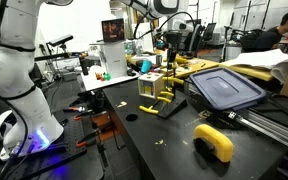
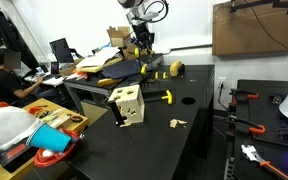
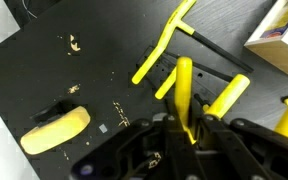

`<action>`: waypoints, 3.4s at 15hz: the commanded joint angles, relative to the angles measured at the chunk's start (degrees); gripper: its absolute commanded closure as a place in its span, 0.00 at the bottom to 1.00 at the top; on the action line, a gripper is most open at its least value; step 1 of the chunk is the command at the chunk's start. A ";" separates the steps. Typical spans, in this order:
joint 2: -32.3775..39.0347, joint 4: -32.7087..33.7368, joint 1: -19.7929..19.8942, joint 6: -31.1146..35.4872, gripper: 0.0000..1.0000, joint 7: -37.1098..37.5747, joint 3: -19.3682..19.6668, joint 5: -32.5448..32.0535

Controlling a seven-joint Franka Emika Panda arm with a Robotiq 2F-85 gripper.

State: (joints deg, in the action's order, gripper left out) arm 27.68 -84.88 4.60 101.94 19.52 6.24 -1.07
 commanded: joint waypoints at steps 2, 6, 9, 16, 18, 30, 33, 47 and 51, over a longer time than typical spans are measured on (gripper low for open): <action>-0.23 0.71 -1.05 -1.35 0.96 1.38 0.86 -1.83; -0.10 0.81 -1.20 -1.34 0.96 0.88 0.68 -1.99; 0.34 1.06 -1.56 -1.42 0.96 1.17 0.81 -2.63; 1.16 0.92 -1.46 -1.51 0.96 1.17 1.06 -4.19; 1.36 0.93 -1.48 -1.49 0.96 1.23 1.18 -4.22; 1.69 1.29 -1.83 -0.98 0.96 1.36 1.14 -4.20; 1.78 1.33 -1.91 -0.99 0.96 1.22 1.07 -4.05; 2.57 1.45 -2.13 -0.35 0.96 0.75 0.93 -4.06; 2.68 1.59 -2.27 0.16 0.96 0.69 0.92 -4.22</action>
State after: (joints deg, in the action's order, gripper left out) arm 29.85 -84.65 2.93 102.04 19.55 6.75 -4.54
